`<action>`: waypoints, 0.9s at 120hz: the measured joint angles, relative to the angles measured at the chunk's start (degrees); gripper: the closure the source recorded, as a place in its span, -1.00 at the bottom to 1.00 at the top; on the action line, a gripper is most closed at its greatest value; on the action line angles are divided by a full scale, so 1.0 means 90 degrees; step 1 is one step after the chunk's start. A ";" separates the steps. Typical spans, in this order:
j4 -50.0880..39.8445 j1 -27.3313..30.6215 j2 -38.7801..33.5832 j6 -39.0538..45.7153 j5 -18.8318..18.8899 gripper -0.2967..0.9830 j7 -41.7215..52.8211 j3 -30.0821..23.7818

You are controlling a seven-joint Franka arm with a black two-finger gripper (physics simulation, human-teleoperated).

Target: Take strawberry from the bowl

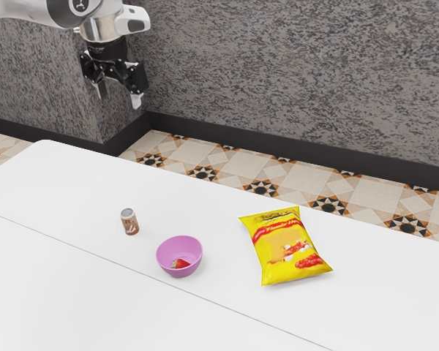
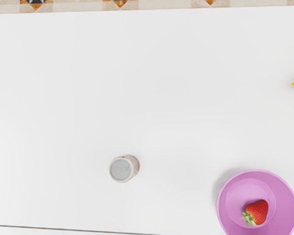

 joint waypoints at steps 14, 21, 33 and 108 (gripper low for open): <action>0.0000 0.0000 -0.0007 0.0007 -0.0009 -0.54 -0.0008 0.0000; 0.0000 -0.0001 -0.0010 0.0010 -0.0019 -0.54 -0.0014 0.0001; 0.0002 -0.0073 -0.0132 0.0005 0.0040 -0.53 0.0133 -0.0042; -0.3757 -0.0572 0.0850 0.3884 0.0071 -0.30 0.3060 0.0346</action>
